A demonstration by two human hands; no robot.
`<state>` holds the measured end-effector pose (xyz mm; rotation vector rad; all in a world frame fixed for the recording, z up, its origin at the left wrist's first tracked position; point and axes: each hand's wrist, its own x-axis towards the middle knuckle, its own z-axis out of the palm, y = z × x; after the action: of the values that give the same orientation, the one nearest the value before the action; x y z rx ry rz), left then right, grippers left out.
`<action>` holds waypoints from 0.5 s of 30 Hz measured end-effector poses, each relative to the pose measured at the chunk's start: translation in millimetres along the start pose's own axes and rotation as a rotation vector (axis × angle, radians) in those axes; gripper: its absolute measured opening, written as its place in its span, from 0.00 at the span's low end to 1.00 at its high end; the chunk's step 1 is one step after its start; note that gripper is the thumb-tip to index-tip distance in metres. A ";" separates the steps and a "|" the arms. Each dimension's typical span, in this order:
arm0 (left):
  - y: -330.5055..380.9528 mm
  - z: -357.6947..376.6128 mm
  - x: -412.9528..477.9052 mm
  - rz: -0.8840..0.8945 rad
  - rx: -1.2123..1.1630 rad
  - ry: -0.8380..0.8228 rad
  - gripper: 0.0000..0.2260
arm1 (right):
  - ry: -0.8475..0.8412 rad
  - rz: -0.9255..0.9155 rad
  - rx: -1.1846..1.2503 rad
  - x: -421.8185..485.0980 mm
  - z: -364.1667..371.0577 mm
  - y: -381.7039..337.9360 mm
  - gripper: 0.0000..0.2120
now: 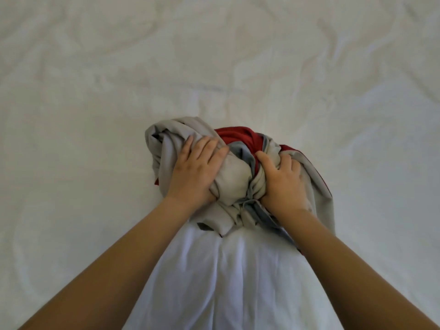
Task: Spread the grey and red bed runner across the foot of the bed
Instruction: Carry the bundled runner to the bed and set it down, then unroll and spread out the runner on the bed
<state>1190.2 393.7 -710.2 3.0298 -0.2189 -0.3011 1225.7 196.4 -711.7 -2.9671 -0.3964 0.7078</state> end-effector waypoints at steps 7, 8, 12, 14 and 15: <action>-3.8 5.1 -2.0 0.030 0.005 0.047 0.39 | 0.054 -0.026 0.017 -2.9 1.9 2.9 0.41; -3.8 3.1 -1.8 0.035 0.008 0.036 0.40 | 0.057 -0.029 0.023 -4.5 -0.2 2.8 0.41; -2.1 -6.5 -4.4 0.044 0.026 0.005 0.42 | 0.088 -0.035 0.023 -17.7 -7.8 1.4 0.44; 0.5 -12.3 -8.3 0.041 0.013 -0.014 0.44 | 0.109 -0.031 0.059 -30.4 -12.3 2.2 0.47; 2.4 -15.5 -11.0 0.049 -0.015 -0.032 0.45 | 0.137 -0.031 0.108 -39.1 -14.3 2.9 0.46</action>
<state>1182.3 394.2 -692.8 3.0010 -0.2907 -0.3458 1199.2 183.3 -682.2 -2.8794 -0.3816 0.5014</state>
